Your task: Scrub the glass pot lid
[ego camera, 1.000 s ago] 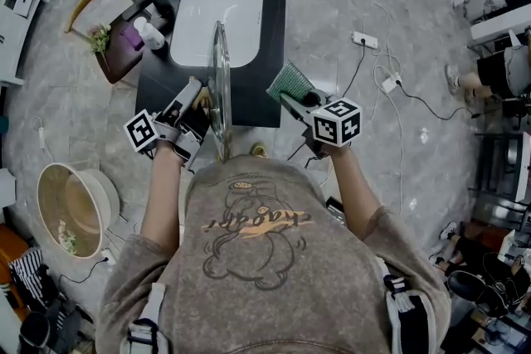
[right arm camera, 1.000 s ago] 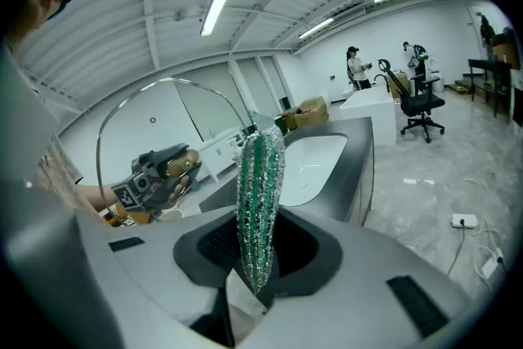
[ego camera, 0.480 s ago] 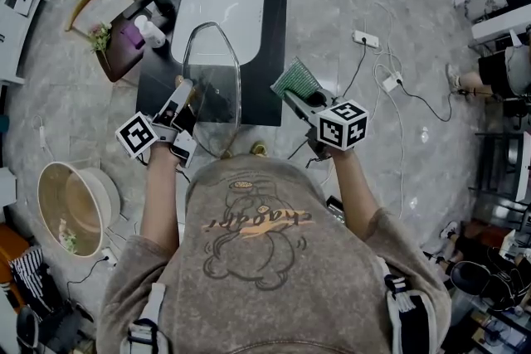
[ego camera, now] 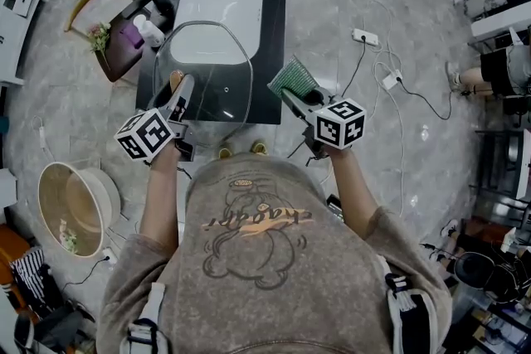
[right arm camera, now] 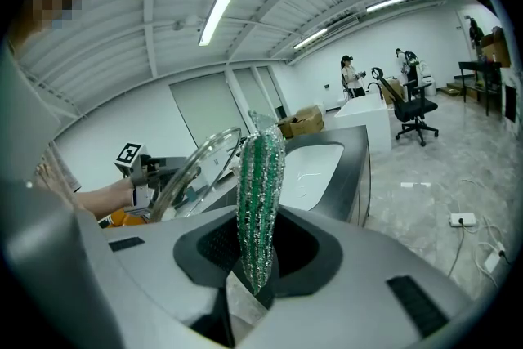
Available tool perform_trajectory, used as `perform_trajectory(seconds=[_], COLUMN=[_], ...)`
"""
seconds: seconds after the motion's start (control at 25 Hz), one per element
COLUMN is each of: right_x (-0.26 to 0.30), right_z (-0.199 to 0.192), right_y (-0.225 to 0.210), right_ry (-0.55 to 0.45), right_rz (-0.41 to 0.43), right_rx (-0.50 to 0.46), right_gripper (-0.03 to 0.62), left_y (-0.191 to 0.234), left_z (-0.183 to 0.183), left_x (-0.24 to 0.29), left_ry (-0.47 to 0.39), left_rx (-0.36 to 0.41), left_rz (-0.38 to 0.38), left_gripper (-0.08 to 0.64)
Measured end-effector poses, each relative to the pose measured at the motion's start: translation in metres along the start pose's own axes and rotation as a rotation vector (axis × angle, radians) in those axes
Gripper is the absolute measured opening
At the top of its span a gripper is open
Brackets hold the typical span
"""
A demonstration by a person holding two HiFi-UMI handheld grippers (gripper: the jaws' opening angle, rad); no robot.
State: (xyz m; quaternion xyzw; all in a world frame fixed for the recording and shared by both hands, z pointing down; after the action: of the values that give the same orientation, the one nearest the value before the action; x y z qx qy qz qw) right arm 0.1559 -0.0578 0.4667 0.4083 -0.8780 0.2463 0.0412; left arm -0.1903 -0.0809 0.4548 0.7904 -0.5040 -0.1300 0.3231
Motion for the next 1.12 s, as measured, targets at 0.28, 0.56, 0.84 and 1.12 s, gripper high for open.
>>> perform_trajectory(seconds=[0.28,0.56,0.84,1.12], right_x=[0.000,-0.001,-0.005,-0.006], right_z=[0.001,0.005,0.001,-0.002], right_y=[0.002,0.004,0.005,0.004], right_ry=[-0.010,-0.036,-0.033,-0.037], right_rz=[-0.003,-0.003,-0.006,-0.011], right_rx=[-0.009,-0.016,-0.008,0.004], right_gripper=[0.094,0.094,0.094,0.094], left_y=[-0.013,-0.006,0.007,0.022], left_z=[0.006,-0.008,-0.037,-0.065], left_x=[0.006,0.024,0.043,0.063], left_ry=[0.048,0.137,0.237,0.333], left_rx=[0.216,0.286,0.324,0.377], left_rz=[0.034,0.057,0.071,0.104], left_gripper=[0.170,0.172,0.171,0.172])
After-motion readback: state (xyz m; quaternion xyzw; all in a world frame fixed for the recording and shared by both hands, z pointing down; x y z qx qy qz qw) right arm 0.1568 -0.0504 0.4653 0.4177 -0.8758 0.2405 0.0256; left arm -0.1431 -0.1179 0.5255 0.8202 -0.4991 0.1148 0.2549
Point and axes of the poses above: the fingertips, and each gripper's own axes: x forward along the fingers, y to its left, z out of its top, the point moved 9 cm from there along -x, backward along the fingers, and after that the axes turned 12 degrees about -y, right-handed, at the moved point
